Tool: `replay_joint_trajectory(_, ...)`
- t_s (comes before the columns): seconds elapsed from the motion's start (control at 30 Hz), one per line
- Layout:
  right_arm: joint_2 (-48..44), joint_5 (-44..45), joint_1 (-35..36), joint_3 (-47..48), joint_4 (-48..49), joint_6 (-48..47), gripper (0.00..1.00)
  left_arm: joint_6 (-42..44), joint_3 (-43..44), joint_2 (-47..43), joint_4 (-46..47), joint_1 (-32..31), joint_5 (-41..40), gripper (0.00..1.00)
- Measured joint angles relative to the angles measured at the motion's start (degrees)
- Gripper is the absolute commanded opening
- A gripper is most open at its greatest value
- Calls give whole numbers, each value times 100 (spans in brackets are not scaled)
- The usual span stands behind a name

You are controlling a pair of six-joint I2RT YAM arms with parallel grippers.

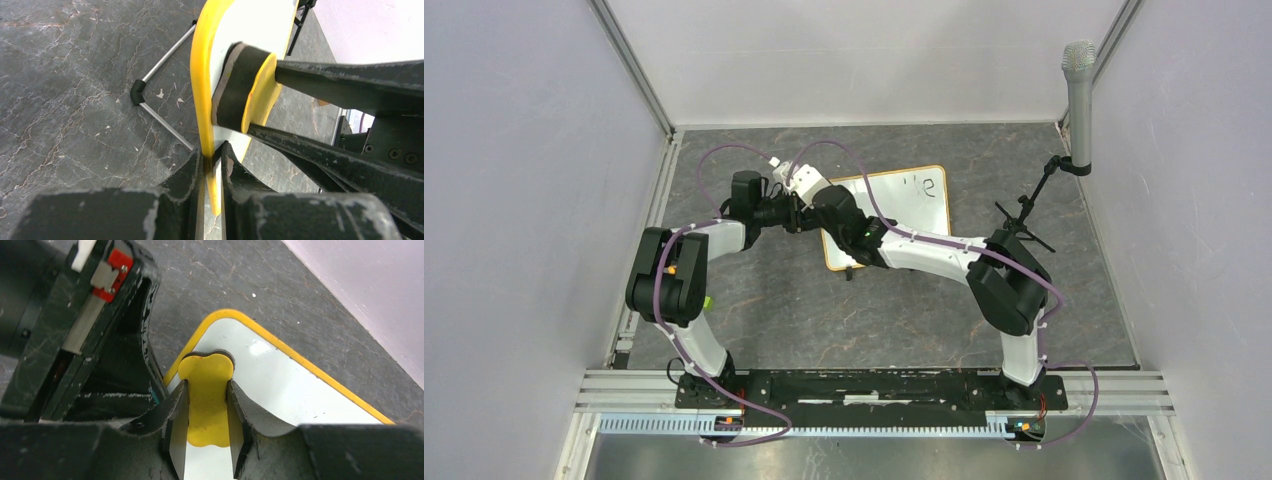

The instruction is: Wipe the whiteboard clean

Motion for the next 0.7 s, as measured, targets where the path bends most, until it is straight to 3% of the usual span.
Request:
replay_joint_trajectory(0.47, 59, 483, -138, 133, 227, 341, 37, 0, 11, 0, -15, -11, -28, 2)
replay_joint_trajectory(0.7, -595, 365, -669, -815, 723, 433, 38, 0, 63, 4, -107, -24, -50, 2)
